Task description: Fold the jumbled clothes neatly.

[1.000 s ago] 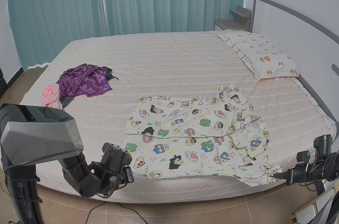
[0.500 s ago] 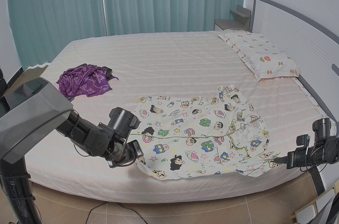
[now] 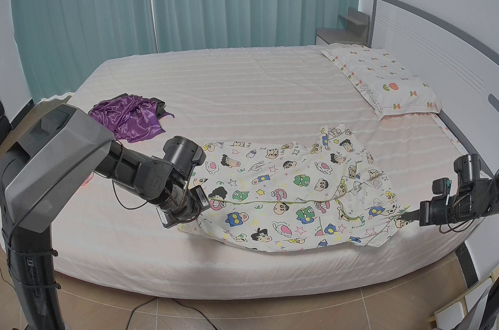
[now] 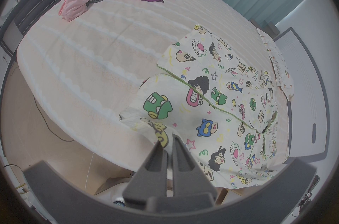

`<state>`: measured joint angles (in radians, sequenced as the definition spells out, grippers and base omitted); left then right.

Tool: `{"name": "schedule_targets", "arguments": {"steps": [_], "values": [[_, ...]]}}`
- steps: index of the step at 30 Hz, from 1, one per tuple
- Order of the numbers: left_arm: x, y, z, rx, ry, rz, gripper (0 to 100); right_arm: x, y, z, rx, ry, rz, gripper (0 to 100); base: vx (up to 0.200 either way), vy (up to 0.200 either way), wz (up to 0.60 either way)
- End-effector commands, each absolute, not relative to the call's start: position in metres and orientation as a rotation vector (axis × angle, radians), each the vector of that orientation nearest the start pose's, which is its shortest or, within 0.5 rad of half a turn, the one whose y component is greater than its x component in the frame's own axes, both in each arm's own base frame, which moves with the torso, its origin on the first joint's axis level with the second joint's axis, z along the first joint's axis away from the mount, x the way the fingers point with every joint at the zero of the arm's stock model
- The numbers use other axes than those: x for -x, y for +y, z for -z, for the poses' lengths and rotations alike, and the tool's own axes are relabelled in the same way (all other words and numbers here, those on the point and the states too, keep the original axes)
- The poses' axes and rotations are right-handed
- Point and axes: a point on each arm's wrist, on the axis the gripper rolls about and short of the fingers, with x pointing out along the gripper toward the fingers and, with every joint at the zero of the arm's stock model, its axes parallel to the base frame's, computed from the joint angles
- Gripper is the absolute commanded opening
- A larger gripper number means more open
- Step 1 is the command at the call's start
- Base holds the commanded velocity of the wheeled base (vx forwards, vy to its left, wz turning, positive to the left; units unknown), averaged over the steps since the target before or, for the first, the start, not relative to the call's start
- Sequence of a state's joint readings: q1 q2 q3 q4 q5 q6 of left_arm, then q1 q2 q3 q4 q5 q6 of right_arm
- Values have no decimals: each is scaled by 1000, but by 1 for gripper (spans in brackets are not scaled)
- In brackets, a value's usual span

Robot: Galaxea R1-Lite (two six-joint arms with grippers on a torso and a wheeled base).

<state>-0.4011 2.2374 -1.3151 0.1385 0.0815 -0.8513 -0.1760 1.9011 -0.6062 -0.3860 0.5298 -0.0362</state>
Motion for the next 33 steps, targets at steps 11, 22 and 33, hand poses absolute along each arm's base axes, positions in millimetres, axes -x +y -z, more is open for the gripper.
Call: {"name": "schedule_targets", "arguments": {"steps": [11, 22, 33], "values": [[-396, -147, -62, 600, 1064, -191, 0, -309, -44, -49, -309, 842, -330, 0, 0, 0, 0], [-414, -134, -61, 665, 1047, -210, 0, -337, -49, -46, -342, 807, -310, 0, 0, 0, 0], [-431, -134, -50, 699, 1032, -232, 0, -353, -51, -47, -331, 764, -316, 0, 0, 0, 0]]}}
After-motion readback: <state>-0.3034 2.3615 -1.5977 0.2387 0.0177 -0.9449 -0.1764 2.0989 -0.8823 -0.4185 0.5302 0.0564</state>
